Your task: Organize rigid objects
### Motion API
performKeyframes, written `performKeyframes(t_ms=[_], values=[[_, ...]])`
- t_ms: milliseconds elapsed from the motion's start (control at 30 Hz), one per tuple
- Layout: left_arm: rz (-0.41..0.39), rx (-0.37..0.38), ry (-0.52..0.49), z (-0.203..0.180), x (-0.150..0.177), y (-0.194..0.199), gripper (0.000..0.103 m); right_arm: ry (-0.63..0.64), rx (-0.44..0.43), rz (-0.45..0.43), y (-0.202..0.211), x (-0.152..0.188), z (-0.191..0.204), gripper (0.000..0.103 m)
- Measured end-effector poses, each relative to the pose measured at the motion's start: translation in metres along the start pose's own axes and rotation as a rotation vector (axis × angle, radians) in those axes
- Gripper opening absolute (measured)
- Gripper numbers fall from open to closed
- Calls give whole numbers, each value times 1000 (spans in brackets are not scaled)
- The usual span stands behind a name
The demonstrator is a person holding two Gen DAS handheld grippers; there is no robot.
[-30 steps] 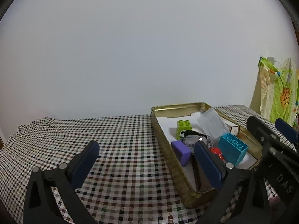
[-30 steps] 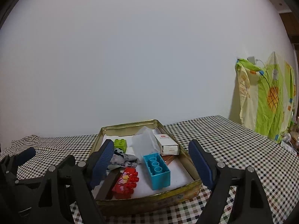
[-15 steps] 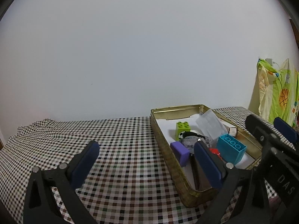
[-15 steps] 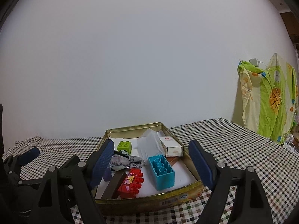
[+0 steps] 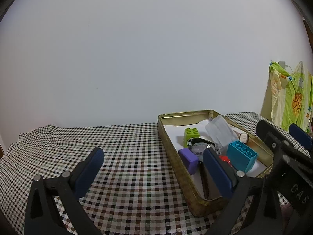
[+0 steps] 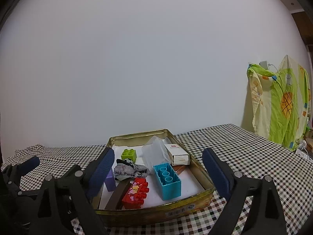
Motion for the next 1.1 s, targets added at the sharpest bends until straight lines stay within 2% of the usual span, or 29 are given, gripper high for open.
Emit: performKeyframes(t_ms=[1100], values=[[30, -8, -18, -5, 2, -3, 103, -3, -10, 18, -3, 2, 1, 93]])
Point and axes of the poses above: each gripper's, at about its wrist camera, not at the fingertips, and y roughly against the way its jaws point, z to its left, x to its underside, the point moved 4 cm from there along -y, roughly the way its jaws point, and after that the axes turned 6 degrees about y, right-handed, at the moved point
